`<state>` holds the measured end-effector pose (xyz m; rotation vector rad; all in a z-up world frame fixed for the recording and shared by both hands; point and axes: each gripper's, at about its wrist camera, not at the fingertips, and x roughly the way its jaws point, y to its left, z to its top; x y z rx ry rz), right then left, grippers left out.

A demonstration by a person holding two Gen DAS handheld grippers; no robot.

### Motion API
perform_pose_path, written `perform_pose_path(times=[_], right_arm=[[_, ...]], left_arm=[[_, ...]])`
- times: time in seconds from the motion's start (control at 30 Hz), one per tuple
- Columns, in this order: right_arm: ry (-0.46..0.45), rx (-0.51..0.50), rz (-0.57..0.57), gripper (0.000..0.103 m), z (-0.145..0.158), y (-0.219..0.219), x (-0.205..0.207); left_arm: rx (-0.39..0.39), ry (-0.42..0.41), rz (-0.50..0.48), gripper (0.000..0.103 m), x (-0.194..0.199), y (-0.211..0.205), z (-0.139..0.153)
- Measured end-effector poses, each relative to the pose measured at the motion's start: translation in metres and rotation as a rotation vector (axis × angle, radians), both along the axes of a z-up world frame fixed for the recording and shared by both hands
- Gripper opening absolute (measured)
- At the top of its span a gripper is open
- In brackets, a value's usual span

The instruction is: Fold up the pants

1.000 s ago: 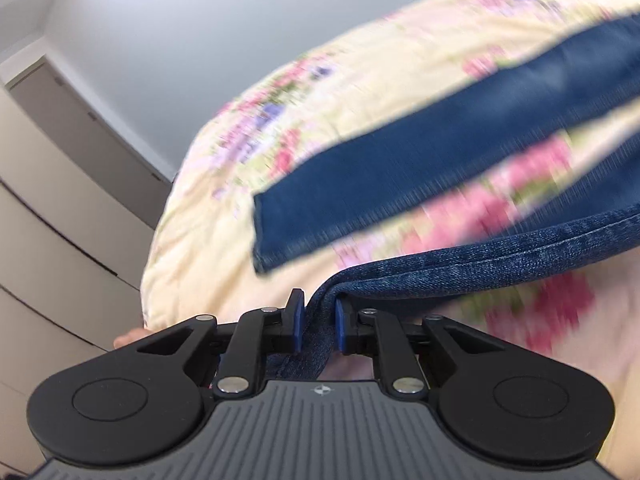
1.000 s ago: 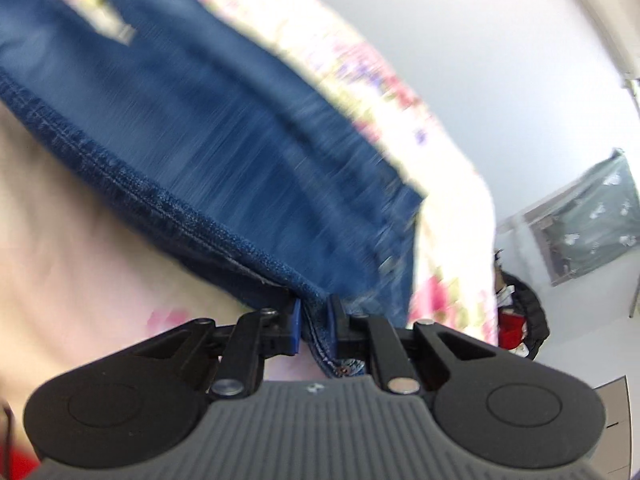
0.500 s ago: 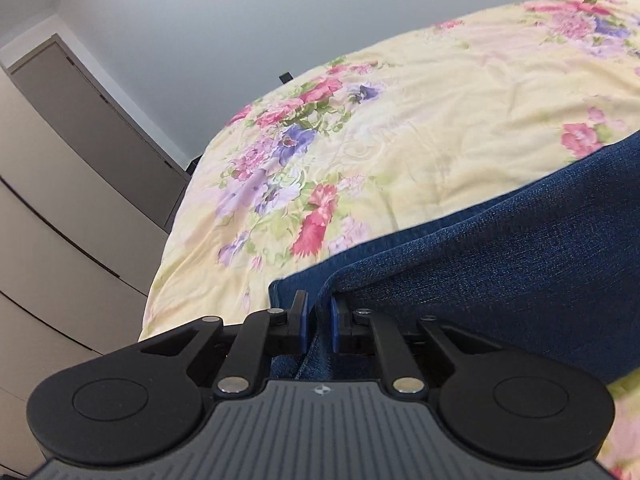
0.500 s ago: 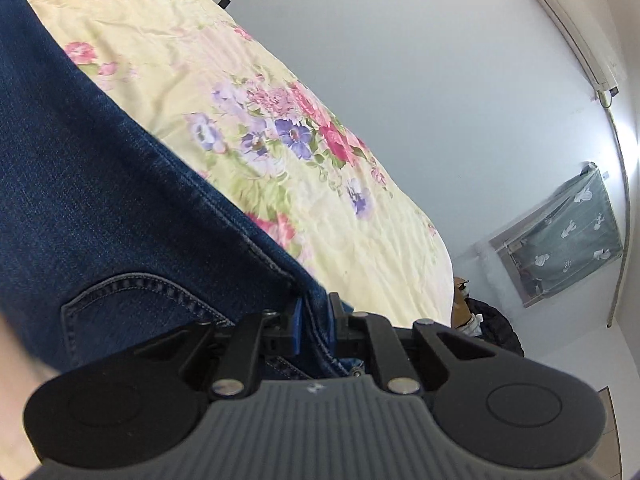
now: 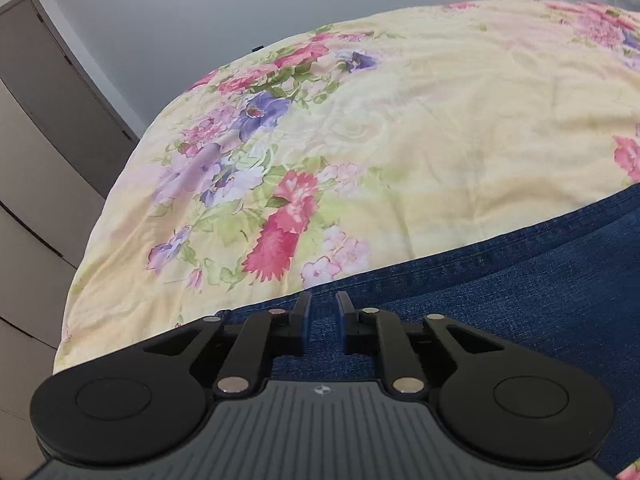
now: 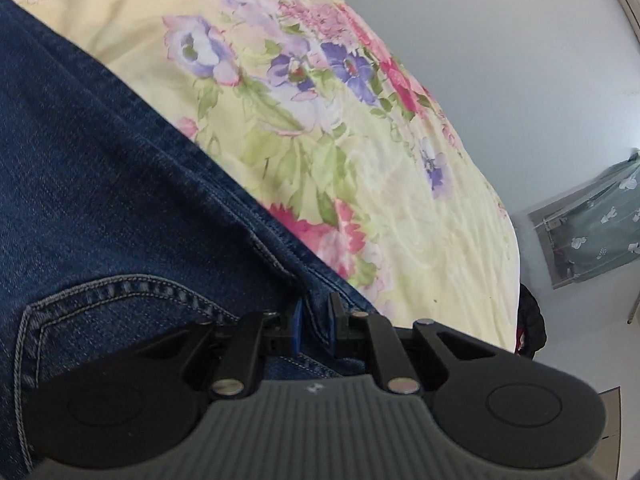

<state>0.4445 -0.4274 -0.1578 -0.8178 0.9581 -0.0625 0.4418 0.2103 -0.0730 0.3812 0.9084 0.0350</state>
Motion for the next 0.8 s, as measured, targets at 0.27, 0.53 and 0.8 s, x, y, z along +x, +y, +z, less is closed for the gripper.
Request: perform_pose_path(times=[0.27, 0.53, 0.8], right_arm=[[0.015, -0.032, -0.008, 0.007, -0.001, 0.005, 0.000], [0.037, -0.073, -0.032, 0.008, -0.003, 0.013, 0.003], [0.050, -0.113, -0.053, 0.008, -0.004, 0.019, 0.001]], left_arm=[[-0.244, -0.036, 0.176, 0.066, -0.011, 0.090, 0.017], [-0.574, -0.031, 0.405, 0.056, -0.021, 0.142, -0.021], [-0.434, -0.127, 0.374, 0.001, -0.032, 0.122, -0.002]])
